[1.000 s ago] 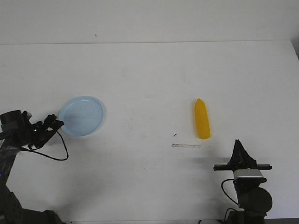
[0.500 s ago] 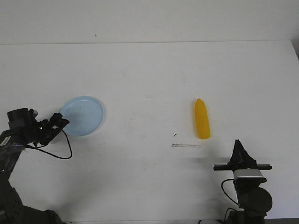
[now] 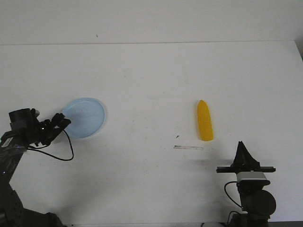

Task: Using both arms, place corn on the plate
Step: 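Close the left gripper on the blue plate's rim, then slide the blue plate with the left gripper toward the corn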

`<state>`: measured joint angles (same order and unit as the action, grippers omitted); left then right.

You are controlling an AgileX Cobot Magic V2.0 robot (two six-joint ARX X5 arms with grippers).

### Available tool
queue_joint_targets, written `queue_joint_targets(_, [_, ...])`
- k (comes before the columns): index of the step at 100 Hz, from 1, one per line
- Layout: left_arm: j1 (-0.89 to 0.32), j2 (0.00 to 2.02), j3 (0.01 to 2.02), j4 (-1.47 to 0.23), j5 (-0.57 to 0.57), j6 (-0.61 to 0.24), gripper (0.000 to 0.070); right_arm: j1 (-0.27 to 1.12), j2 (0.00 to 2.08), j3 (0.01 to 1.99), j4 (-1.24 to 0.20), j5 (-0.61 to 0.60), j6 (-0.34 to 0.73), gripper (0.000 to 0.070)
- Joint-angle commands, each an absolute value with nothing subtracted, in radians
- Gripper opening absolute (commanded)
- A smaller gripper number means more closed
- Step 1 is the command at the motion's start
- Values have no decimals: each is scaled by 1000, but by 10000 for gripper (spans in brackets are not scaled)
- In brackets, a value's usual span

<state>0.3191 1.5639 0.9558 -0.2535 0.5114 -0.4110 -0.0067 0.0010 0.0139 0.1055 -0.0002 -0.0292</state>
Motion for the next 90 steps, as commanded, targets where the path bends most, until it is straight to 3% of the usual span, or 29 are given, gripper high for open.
queue_joint_targets(1, [324, 1583, 973, -252, 508, -413, 359, -6, 1, 13, 112, 1, -20, 14])
queue_joint_targets(9, [324, 1583, 973, -252, 490, -413, 345, -6, 1, 13, 112, 1, -20, 14])
queue_joint_targets(19, [324, 1584, 973, -252, 475, -413, 274, -6, 1, 13, 112, 0, -20, 14])
queue_joint_targets(53, [320, 1604, 973, -244, 476, -414, 272, -6, 1, 13, 112, 1, -20, 14])
queue_joint_targets(61, [318, 1615, 973, -241, 476, -414, 231, -6, 1, 13, 112, 0, -20, 14])
queue_joint_targets(82, [306, 1636, 973, -241, 476, -414, 226, -6, 1, 13, 112, 1, -20, 14])
queue_joint_targets(90, [301, 1637, 973, -241, 476, -414, 159, -6, 1, 13, 112, 1, -20, 14])
